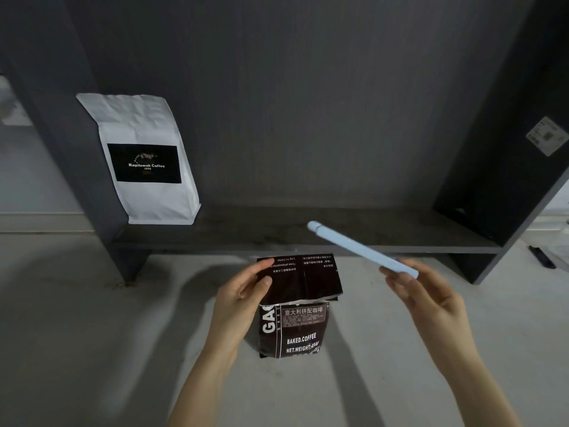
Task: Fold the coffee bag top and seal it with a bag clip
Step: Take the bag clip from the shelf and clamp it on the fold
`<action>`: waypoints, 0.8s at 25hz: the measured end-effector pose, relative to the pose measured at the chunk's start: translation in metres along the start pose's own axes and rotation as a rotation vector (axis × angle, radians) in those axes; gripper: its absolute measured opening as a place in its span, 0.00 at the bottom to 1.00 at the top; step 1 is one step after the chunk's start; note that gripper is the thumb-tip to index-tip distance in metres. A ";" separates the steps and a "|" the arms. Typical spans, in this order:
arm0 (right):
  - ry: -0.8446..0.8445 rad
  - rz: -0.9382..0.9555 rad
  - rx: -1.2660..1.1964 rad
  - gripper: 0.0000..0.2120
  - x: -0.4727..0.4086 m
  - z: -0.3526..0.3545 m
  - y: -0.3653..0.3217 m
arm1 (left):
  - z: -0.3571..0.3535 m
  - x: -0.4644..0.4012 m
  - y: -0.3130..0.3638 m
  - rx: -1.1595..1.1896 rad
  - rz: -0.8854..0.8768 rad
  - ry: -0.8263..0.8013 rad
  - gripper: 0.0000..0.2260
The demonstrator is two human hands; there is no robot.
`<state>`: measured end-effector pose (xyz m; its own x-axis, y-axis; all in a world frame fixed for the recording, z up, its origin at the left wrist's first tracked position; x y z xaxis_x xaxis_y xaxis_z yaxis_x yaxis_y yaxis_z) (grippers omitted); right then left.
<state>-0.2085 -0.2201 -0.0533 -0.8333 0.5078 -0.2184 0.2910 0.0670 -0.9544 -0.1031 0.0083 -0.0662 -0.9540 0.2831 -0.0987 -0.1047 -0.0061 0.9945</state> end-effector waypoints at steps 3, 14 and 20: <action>0.024 -0.060 0.083 0.09 -0.006 0.012 0.002 | 0.001 0.000 -0.004 -0.021 -0.013 -0.022 0.16; -0.159 -0.100 0.206 0.12 -0.024 -0.025 0.017 | 0.003 -0.002 -0.009 0.085 -0.035 -0.030 0.16; -0.285 -0.091 0.325 0.11 -0.032 -0.036 0.015 | 0.009 0.000 -0.012 0.040 -0.015 -0.030 0.16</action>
<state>-0.1599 -0.2042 -0.0535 -0.9583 0.2521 -0.1344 0.0853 -0.1963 -0.9768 -0.0993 0.0168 -0.0779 -0.9434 0.3116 -0.1135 -0.1074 0.0366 0.9935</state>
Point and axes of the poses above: each hand's wrist, its own x-axis away from the middle knuckle, its own z-axis out of the back of the hand, y = z × x, the point moved 2 cm from there along -x, towards the middle knuckle, and after that the axes turned 3 degrees about -x, right-handed, at the moved point
